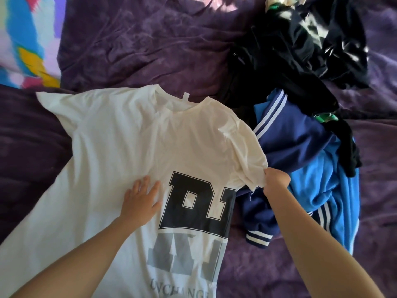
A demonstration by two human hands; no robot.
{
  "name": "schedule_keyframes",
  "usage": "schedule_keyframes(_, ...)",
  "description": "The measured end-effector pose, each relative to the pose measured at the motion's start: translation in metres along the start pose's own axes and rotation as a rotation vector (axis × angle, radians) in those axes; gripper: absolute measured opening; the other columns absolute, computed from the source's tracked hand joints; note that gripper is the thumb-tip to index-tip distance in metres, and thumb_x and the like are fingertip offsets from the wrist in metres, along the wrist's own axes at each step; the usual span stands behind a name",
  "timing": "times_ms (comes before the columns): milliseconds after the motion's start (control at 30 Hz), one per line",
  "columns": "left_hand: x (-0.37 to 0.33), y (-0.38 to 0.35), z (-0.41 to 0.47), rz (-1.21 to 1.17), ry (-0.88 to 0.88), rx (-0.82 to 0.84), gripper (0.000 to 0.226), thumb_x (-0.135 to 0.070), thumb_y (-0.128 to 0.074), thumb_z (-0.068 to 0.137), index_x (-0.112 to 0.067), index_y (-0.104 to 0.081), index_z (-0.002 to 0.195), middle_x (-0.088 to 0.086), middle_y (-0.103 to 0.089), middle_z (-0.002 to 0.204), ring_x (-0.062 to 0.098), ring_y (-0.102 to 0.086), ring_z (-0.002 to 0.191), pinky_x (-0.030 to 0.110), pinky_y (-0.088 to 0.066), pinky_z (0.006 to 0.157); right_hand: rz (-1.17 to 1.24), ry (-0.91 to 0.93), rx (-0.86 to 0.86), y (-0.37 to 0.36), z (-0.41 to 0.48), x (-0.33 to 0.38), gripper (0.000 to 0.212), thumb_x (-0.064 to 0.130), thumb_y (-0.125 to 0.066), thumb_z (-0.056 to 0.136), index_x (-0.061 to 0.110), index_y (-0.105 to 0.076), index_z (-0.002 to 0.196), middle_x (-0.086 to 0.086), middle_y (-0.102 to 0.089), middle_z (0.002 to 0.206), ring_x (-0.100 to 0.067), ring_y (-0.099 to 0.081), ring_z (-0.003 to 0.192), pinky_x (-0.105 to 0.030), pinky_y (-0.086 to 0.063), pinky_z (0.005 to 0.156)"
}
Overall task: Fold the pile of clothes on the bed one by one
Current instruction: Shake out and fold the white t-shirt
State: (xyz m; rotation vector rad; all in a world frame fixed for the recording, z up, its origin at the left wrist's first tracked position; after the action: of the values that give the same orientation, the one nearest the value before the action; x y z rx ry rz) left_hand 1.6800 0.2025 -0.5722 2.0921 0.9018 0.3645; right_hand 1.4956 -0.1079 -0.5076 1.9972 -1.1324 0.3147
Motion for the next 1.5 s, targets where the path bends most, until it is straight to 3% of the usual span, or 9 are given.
schedule_keyframes(300, -0.002, 0.01, -0.011, -0.157, -0.064, -0.181, 0.064, -0.024, -0.074, 0.077, -0.009, -0.05, 0.135, 0.025, -0.034, 0.145, 0.045, -0.04, 0.128, 0.055, -0.035, 0.099, 0.085, 0.129, -0.033, 0.026, 0.007, 0.058, 0.027, 0.0, -0.051, 0.09, 0.018, -0.056, 0.071, -0.003, -0.052, 0.065, -0.015, -0.042, 0.058, -0.022, -0.038, 0.045)
schedule_keyframes(500, 0.001, -0.004, -0.006, -0.131, -0.02, -0.097, 0.065, -0.036, -0.05, 0.092, -0.022, -0.022, 0.149, 0.014, -0.007, 0.157, 0.034, -0.014, 0.143, 0.044, -0.017, 0.112, 0.243, 0.162, 0.242, 0.036, 0.015, 0.063, 0.03, 0.001, -0.044, 0.094, -0.01, -0.053, 0.121, 0.048, -0.047, 0.063, 0.005, -0.044, 0.06, -0.008, -0.038, 0.059)
schedule_keyframes(700, -0.003, 0.005, -0.007, -0.035, -0.1, -0.126, 0.077, -0.03, -0.088, 0.055, -0.008, -0.061, 0.124, 0.029, -0.05, 0.131, 0.05, -0.055, 0.11, 0.058, -0.047, 0.083, 0.31, 0.218, -0.14, 0.038, 0.018, 0.038, 0.053, 0.001, -0.051, 0.088, 0.015, -0.044, 0.138, 0.002, -0.05, 0.106, -0.011, -0.05, 0.071, -0.019, -0.043, 0.057)
schedule_keyframes(867, 0.004, -0.015, 0.002, 0.037, -0.022, 0.026, 0.074, -0.052, -0.036, 0.093, -0.027, 0.004, 0.15, 0.011, 0.012, 0.157, 0.03, -0.002, 0.144, 0.043, -0.012, 0.114, 0.121, 0.238, -0.226, 0.027, 0.002, -0.002, 0.062, 0.026, -0.063, 0.086, 0.01, -0.036, 0.14, -0.011, -0.042, 0.139, -0.025, -0.045, 0.123, -0.027, -0.037, 0.095)
schedule_keyframes(1000, 0.003, -0.014, 0.005, -0.004, -0.037, 0.143, 0.076, -0.054, -0.035, 0.092, -0.03, 0.009, 0.149, 0.008, 0.019, 0.156, 0.031, 0.006, 0.144, 0.044, -0.007, 0.115, 0.162, 0.074, -0.026, -0.004, -0.007, -0.032, 0.055, 0.023, -0.072, 0.08, 0.008, -0.044, 0.126, -0.01, -0.058, 0.111, -0.025, -0.059, 0.095, -0.034, -0.054, 0.075)
schedule_keyframes(1133, 0.009, -0.005, 0.006, -0.054, -0.067, 0.223, 0.074, -0.05, -0.039, 0.093, -0.033, 0.007, 0.149, 0.005, 0.022, 0.156, 0.03, 0.011, 0.144, 0.044, -0.006, 0.115, 0.29, -0.026, -0.03, -0.006, -0.006, -0.028, 0.034, 0.001, -0.062, 0.083, 0.011, -0.04, 0.059, 0.0, -0.037, 0.045, -0.011, -0.03, 0.033, -0.016, -0.02, 0.032)
schedule_keyframes(1233, 0.012, 0.0, 0.006, -0.088, -0.093, 0.247, 0.073, -0.049, -0.04, 0.093, -0.033, 0.004, 0.149, 0.004, 0.021, 0.156, 0.028, 0.011, 0.145, 0.043, -0.008, 0.115, 0.229, 0.217, -0.201, -0.002, -0.027, -0.006, 0.042, -0.002, -0.052, 0.079, 0.015, -0.026, 0.052, 0.012, -0.02, 0.038, -0.014, -0.018, 0.048, -0.025, -0.018, 0.042)
schedule_keyframes(1367, 0.012, 0.004, 0.005, -0.089, -0.109, 0.26, 0.072, -0.049, -0.041, 0.093, -0.034, 0.001, 0.15, 0.004, 0.019, 0.157, 0.027, 0.009, 0.145, 0.041, -0.01, 0.115, -0.184, 0.881, -0.25, -0.035, -0.097, 0.03, 0.021, 0.001, -0.056, 0.078, 0.013, -0.053, 0.061, -0.002, -0.049, 0.059, -0.025, -0.043, 0.059, -0.027, -0.032, 0.055)
schedule_keyframes(1500, 0.015, 0.007, 0.002, -0.085, -0.147, 0.303, 0.069, -0.049, -0.04, 0.093, -0.035, -0.003, 0.149, 0.004, 0.019, 0.156, 0.028, 0.01, 0.145, 0.04, -0.011, 0.116, -0.972, 1.106, 0.312, -0.104, -0.121, 0.013, 0.044, 0.041, -0.053, 0.092, 0.025, -0.051, 0.132, -0.009, -0.047, 0.134, -0.028, -0.036, 0.127, -0.042, -0.03, 0.098)
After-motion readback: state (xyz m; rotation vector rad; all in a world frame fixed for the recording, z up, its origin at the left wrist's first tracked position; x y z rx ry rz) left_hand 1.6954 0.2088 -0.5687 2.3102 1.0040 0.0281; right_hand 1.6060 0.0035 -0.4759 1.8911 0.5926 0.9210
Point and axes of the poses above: each hand's wrist, its own z-axis towards the middle knuckle, its own y-axis out of the back of the hand, x = y × z, the point moved 4 cm from there along z, towards the middle knuckle
